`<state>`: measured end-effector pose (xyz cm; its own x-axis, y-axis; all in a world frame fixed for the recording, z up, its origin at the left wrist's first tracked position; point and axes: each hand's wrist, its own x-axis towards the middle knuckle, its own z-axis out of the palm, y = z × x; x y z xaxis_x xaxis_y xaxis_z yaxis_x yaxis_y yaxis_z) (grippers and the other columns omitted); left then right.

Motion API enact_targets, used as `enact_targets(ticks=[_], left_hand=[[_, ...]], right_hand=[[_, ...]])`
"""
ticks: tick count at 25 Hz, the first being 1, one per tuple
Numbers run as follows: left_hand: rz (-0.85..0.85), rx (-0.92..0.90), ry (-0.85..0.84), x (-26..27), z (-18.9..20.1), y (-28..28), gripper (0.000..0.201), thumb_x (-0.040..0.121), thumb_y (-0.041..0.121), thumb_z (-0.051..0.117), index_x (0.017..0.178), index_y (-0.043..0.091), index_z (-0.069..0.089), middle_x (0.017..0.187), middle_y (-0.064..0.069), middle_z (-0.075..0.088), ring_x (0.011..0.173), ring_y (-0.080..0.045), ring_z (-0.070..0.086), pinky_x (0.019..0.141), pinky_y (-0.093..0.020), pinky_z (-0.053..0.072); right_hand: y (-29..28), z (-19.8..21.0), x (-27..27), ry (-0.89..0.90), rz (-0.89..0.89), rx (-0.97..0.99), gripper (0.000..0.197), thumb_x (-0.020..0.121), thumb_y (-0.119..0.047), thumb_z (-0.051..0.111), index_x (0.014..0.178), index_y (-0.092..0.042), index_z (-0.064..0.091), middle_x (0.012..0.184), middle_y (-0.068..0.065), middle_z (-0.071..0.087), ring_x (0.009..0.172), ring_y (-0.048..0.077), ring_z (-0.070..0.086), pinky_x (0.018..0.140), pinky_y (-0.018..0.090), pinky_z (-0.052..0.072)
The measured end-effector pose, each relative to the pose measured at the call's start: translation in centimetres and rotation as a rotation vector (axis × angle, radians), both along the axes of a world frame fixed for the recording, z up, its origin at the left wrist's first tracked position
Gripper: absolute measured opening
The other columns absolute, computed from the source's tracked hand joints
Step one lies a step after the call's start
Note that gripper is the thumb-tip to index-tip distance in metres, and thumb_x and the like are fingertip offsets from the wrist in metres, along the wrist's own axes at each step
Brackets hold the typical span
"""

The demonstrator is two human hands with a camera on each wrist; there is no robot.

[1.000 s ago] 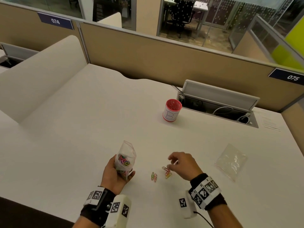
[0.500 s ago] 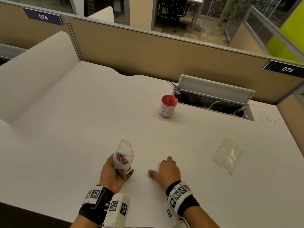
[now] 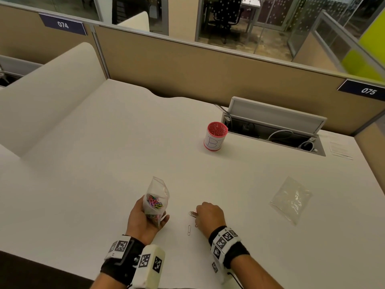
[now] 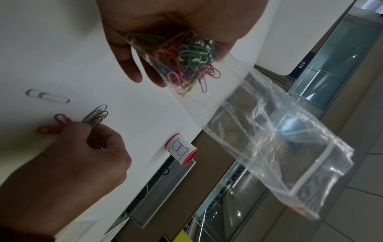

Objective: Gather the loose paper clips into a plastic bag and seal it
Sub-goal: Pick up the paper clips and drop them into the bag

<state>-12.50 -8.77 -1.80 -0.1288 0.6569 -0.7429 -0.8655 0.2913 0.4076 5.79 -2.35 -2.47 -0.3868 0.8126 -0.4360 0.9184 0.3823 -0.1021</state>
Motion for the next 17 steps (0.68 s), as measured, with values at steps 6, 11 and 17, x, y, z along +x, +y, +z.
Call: enact_targets(ticks=[6, 11, 17], left_hand=[[-0.007, 0.006, 0.009, 0.6, 0.8, 0.0, 0.032, 0.094, 0.038, 0.041, 0.105, 0.012, 0.056, 0.084, -0.011, 0.054, 0.069, -0.023, 0.048, 0.071, -0.039, 0.044], [-0.009, -0.016, 0.021, 1.0, 1.1, -0.2, 0.033, 0.093, 0.038, 0.041, 0.096, 0.01, 0.058, 0.08, -0.011, 0.054, 0.066, -0.023, 0.046, 0.069, -0.038, 0.042], [-0.022, -0.016, 0.049, 1.6, 0.7, -0.1, 0.035, 0.093, 0.038, 0.044, 0.104, 0.009, 0.062, 0.075, -0.013, 0.068, 0.068, -0.024, 0.055, 0.067, -0.037, 0.046]], right_hand=[[0.7, 2.8, 1.2, 0.231, -0.127, -0.03, 0.018, 0.082, -0.02, 0.057, 0.093, -0.014, 0.071, 0.095, 0.003, 0.072, 0.085, 0.02, 0.062, 0.074, 0.027, 0.046], [0.2, 9.6, 0.6, 0.653, -0.204, 0.052, 0.012, 0.072, -0.02, 0.065, 0.081, -0.021, 0.073, 0.077, -0.006, 0.071, 0.072, 0.009, 0.063, 0.071, 0.025, 0.053], [-1.7, 15.4, -2.7, 0.763, -0.069, -0.025, 0.011, 0.07, -0.021, 0.063, 0.076, -0.02, 0.072, 0.063, -0.009, 0.064, 0.061, 0.008, 0.059, 0.062, 0.023, 0.051]])
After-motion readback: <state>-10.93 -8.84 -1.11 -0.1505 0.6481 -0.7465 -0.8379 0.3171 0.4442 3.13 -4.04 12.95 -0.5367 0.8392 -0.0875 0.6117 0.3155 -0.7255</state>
